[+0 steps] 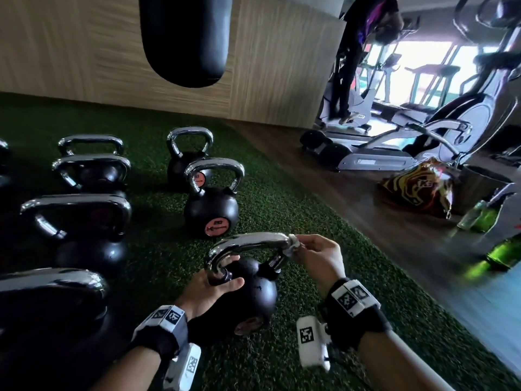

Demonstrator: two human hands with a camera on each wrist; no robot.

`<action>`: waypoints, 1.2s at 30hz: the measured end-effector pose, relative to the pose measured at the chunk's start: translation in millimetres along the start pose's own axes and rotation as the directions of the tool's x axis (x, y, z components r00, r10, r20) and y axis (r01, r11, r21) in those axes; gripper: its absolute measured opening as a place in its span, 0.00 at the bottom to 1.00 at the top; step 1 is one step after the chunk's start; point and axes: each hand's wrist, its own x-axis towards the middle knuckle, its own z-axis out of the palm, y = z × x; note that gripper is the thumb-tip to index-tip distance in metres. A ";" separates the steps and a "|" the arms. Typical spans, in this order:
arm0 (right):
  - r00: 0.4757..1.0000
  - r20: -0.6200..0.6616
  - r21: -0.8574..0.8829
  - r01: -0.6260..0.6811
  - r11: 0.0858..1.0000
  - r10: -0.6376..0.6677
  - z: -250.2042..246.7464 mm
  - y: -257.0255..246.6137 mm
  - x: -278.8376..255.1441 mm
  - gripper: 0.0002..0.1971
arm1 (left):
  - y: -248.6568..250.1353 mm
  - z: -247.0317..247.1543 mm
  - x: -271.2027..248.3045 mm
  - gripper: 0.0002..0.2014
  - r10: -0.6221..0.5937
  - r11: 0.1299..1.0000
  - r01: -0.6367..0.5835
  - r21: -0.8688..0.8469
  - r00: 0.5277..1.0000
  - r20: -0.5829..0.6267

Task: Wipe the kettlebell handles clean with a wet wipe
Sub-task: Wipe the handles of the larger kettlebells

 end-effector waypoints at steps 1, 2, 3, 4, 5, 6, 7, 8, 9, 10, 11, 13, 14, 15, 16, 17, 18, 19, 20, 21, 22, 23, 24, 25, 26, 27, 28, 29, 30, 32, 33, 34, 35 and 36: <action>0.998 0.023 0.092 -0.058 0.994 0.056 -0.3 3.0 0.6 0.11 | 1.1 0.8 -1.6 0.36 -0.005 1.000 0.005 0.012 1.000 -0.005; 0.997 0.035 0.128 -0.074 0.989 0.070 -0.7 5.5 1.6 0.12 | 3.4 0.6 -3.5 0.36 -0.012 0.999 0.012 0.031 1.000 -0.012; 0.997 0.038 0.132 -0.071 0.989 0.067 -0.6 8.6 3.6 0.12 | 5.8 -0.7 -5.0 0.36 -0.020 0.998 0.021 0.052 1.000 -0.021; 0.998 0.032 0.127 -0.066 0.990 0.063 0.3 11.9 5.3 0.12 | 8.5 -2.3 -6.8 0.36 -0.030 0.996 0.033 0.083 0.999 -0.031; 0.997 0.021 0.120 -0.070 0.990 0.068 0.7 15.0 7.2 0.12 | 12.4 -3.0 -8.2 0.36 -0.039 0.991 0.043 0.126 0.998 -0.041; 0.996 0.015 0.123 -0.087 0.989 0.085 1.8 19.7 9.7 0.13 | 18.1 -3.5 -10.4 0.36 -0.048 0.984 0.056 0.171 0.998 -0.049; 0.993 0.023 0.145 -0.121 0.982 0.119 3.2 25.6 12.1 0.14 | 23.2 -3.4 -13.0 0.36 -0.052 0.976 0.063 0.209 0.997 -0.056; 0.986 0.046 0.181 -0.168 0.969 0.162 4.8 31.8 13.7 0.14 | 29.0 -2.6 -16.0 0.37 -0.055 0.968 0.070 0.243 0.996 -0.069; 0.976 0.076 0.221 -0.218 0.951 0.206 7.3 37.9 14.1 0.14 | 32.9 -1.3 -19.0 0.39 -0.062 0.959 0.085 0.269 0.994 -0.094; 0.965 0.103 0.252 -0.259 0.933 0.240 10.3 45.2 14.1 0.13 | 36.4 -0.8 -22.0 0.42 -0.088 0.951 0.123 0.285 0.987 -0.131; 0.958 0.124 0.266 -0.282 0.922 0.257 13.2 52.9 14.1 0.13 | 39.3 -0.8 -24.1 0.45 -0.129 0.939 0.173 0.297 0.978 -0.163; 0.955 0.147 0.253 -0.289 0.923 0.258 15.8 64.9 14.4 0.12 | 52.2 -2.2 -28.8 0.44 -0.243 0.872 0.287 0.396 0.957 -0.158; 0.958 0.148 0.227 -0.277 0.934 0.248 14.8 67.4 16.1 0.12 | 61.5 -4.1 -31.0 0.42 -0.300 0.811 0.322 0.489 0.946 -0.125; 0.964 0.139 0.190 -0.252 0.949 0.229 11.9 67.6 18.6 0.12 | 71.1 -7.0 -33.0 0.40 -0.353 0.736 0.334 0.589 0.932 -0.087; 0.972 0.118 0.155 -0.222 0.963 0.205 7.8 65.5 21.1 0.12 | 81.0 -11.1 -34.9 0.37 -0.401 0.654 0.320 0.686 0.915 -0.044; 0.980 0.083 0.133 -0.189 0.973 0.179 2.2 61.0 23.4 0.12 | 92.0 -16.4 -36.8 0.33 -0.438 0.573 0.276 0.772 0.899 0.004; 0.989 0.042 0.131 -0.147 0.980 0.142 -3.2 54.6 23.9 0.12 | 103.8 -22.1 -38.5 0.27 -0.468 0.512 0.227 0.829 0.883 0.047; 0.996 0.010 0.136 -0.090 0.987 0.090 -7.7 46.7 22.0 0.12 | 116.1 -27.5 -40.7 0.20 -0.486 0.479 0.206 0.853 0.872 0.062; 1.000 -0.005 0.142 -0.019 0.990 0.020 -10.9 37.1 17.8 0.14 | 129.3 -32.1 -42.9 0.13 -0.483 0.480 0.221 0.849 0.875 0.046; 0.998 0.003 0.142 0.061 0.988 -0.062 -12.3 26.1 11.4 0.15 | 142.0 -35.7 -45.0 0.07 -0.450 0.510 0.256 0.821 0.893 0.001; 0.990 0.030 0.140 0.135 0.981 -0.141 -12.1 14.3 4.2 0.16 | 154.0 -38.1 -46.9 0.06 -0.370 0.537 0.279 0.796 0.926 -0.074; 0.975 0.073 0.139 0.199 0.970 -0.210 -11.0 1.5 -4.3 0.16 | 165.5 -39.1 -47.5 0.07 -0.243 0.549 0.277 0.788 0.956 -0.166; 0.955 0.129 0.145 0.248 0.958 -0.267 -8.2 -11.4 -13.9 0.16 | 175.7 -38.6 -48.2 0.07 -0.089 0.564 0.249 0.788 0.966 -0.242; 0.929 0.192 0.157 0.291 0.944 -0.318 -4.6 -23.9 -23.9 0.16 | 185.3 -36.2 -49.4 0.06 0.068 0.607 0.191 0.772 0.955 -0.290; 0.897 0.247 0.162 0.335 0.928 -0.367 -0.6 -35.0 -33.3 0.16 | 193.6 -32.4 -50.9 0.06 0.210 0.683 0.094 0.724 0.925 -0.318; 0.867 0.285 0.156 0.379 0.912 -0.409 3.3 -44.2 -41.5 0.18 | 200.5 -28.8 -51.9 0.06 0.303 0.765 -0.019 0.644 0.893 -0.333; 0.841 0.308 0.157 0.416 0.896 -0.444 7.0 -51.8 -48.5 0.18 | 205.8 -25.2 -52.6 0.06 0.335 0.843 -0.125 0.524 0.882 -0.330; 0.824 0.320 0.170 0.437 0.883 -0.469 10.6 -57.6 -53.5 0.17 | 209.2 -21.8 -53.0 0.06 0.317 0.908 -0.195 0.372 0.899 -0.302; 0.812 0.327 0.189 0.445 0.875 -0.483 13.6 -61.8 -56.7 0.15 | 211.1 -18.0 -53.1 0.07 0.267 0.953 -0.218 0.211 0.933 -0.240; 0.800 0.332 0.205 0.456 0.866 -0.500 18.2 -67.0 -58.8 0.15 | 211.7 -10.1 -54.8 0.11 0.182 0.977 -0.192 -0.092 0.978 -0.107; 0.798 0.325 0.194 0.469 0.862 -0.508 19.6 -68.5 -58.7 0.16 | 210.5 -7.3 -55.3 0.12 0.149 0.963 -0.161 -0.214 0.986 -0.072; 0.799 0.308 0.175 0.486 0.856 -0.517 20.9 -69.2 -58.4 0.17 | 209.1 -6.3 -55.5 0.12 0.119 0.950 -0.132 -0.285 0.991 -0.062; 0.804 0.278 0.142 0.507 0.850 -0.525 21.9 -69.6 -57.8 0.17 | 207.8 -6.1 -54.8 0.13 0.092 0.944 -0.106 -0.314 0.994 -0.058; 0.811 0.238 0.099 0.527 0.844 -0.534 23.0 -69.5 -56.8 0.17 | 206.4 -6.2 -54.0 0.14 0.071 0.937 -0.082 -0.340 0.996 -0.046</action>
